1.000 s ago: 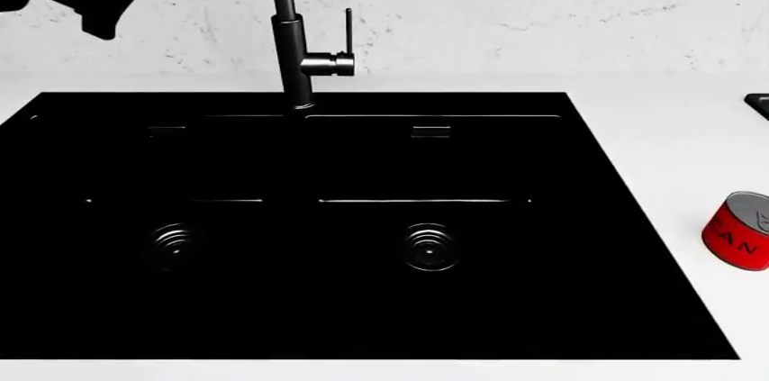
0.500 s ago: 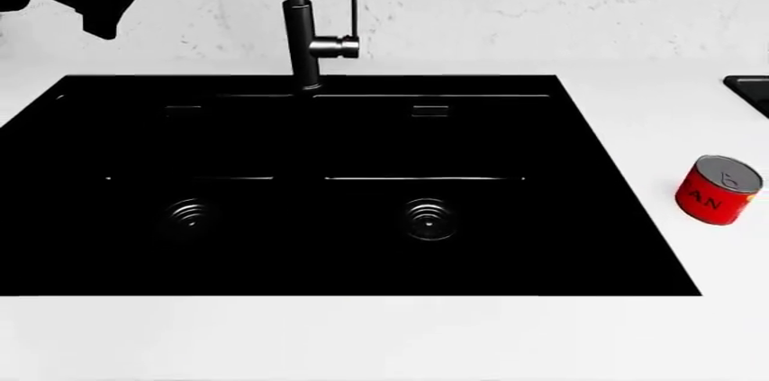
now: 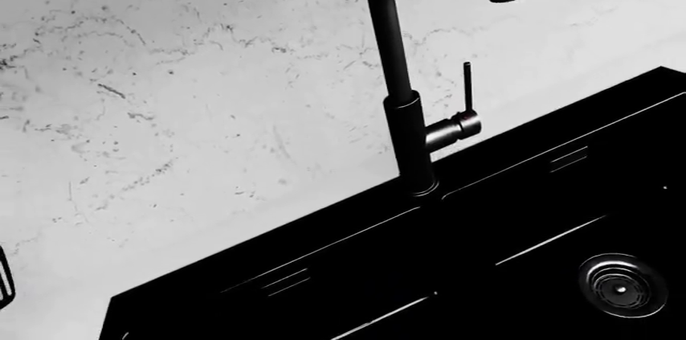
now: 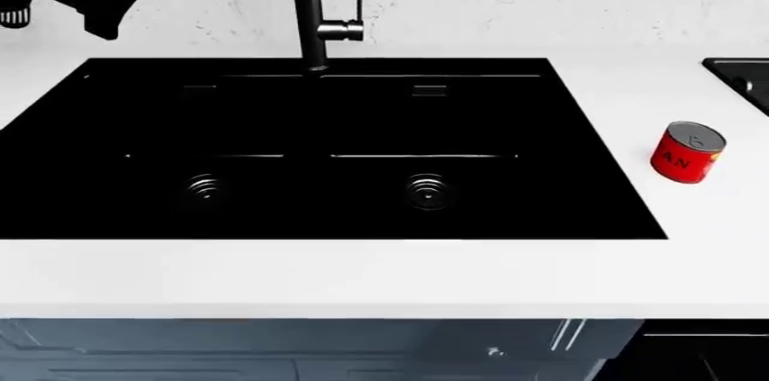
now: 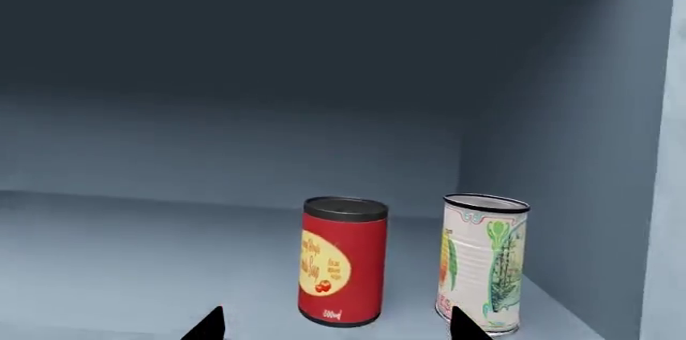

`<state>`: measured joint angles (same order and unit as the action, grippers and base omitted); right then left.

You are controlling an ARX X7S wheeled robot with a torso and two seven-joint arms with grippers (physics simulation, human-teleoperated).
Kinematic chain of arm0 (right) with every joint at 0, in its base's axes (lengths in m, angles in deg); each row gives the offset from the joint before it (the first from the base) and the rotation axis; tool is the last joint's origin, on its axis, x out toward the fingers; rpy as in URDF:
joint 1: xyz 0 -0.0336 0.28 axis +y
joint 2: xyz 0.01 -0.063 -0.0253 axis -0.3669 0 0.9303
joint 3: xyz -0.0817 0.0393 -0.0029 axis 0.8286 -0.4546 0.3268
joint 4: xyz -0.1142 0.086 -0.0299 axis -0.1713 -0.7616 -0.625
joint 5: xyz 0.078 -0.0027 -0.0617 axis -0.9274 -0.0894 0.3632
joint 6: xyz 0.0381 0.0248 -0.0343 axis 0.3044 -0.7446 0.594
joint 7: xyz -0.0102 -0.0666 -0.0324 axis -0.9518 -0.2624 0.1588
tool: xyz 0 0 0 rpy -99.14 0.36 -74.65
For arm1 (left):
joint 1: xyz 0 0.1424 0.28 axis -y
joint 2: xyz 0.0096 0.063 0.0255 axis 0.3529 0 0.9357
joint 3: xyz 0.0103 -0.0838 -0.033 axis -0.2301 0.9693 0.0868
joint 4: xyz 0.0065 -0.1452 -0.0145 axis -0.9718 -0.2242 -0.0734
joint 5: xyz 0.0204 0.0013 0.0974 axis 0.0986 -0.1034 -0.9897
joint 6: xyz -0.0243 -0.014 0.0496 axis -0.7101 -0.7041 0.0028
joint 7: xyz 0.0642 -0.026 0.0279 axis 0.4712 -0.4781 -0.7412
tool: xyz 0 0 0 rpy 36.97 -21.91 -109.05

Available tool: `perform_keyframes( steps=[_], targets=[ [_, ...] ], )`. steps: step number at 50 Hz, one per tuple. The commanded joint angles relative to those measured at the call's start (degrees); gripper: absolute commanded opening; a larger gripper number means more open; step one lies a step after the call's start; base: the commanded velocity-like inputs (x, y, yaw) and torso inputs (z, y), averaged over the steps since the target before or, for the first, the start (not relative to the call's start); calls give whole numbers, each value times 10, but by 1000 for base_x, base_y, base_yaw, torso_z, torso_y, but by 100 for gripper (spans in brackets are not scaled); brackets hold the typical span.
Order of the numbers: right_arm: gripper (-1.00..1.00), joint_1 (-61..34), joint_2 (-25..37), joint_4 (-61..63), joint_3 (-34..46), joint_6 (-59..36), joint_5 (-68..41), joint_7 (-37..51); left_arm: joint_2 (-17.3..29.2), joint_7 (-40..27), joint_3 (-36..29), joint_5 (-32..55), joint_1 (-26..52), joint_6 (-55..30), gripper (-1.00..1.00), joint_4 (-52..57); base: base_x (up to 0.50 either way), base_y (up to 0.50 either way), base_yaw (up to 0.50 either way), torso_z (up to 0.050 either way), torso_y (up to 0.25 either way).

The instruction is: Pick the cans from the counter and place them in their designated side in the cabinet.

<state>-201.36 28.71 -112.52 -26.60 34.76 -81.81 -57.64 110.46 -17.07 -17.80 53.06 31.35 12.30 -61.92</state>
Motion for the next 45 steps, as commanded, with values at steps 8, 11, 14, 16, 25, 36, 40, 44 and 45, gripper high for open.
perform_keyframes(
  steps=[8,11,14,16,25,36,40,44,45],
  targets=[
    [100,0,0,0,0,0,0,0,10,-25,19,19,-36,-13,100,50,-212,13,0,0,0],
    [100,0,0,0,0,0,0,0,12,-27,23,23,-42,-15,100,59,-194,9,0,0,0],
    [100,0,0,0,0,0,0,0,15,-37,33,31,-51,-17,100,73,-168,3,0,0,0],
    [100,0,0,0,0,0,0,0,18,-47,40,36,-61,-17,100,84,-145,0,0,0,0],
    [100,69,25,0,43,62,2,-19,25,-150,128,85,-128,-4,100,164,-99,0,0,0,0],
    [100,108,30,0,33,166,-4,-35,33,-275,230,145,-210,0,100,295,-8,0,0,0,0],
    [100,116,32,0,13,233,-13,-29,32,-297,242,140,-227,21,100,309,0,0,0,0,0],
    [100,131,34,0,-5,323,-18,-26,30,-319,260,146,-244,33,100,330,0,0,0,0,0],
    [100,134,34,0,-12,339,-22,-26,28,-324,266,149,-249,36,100,335,0,0,0,0,0]
  ],
)
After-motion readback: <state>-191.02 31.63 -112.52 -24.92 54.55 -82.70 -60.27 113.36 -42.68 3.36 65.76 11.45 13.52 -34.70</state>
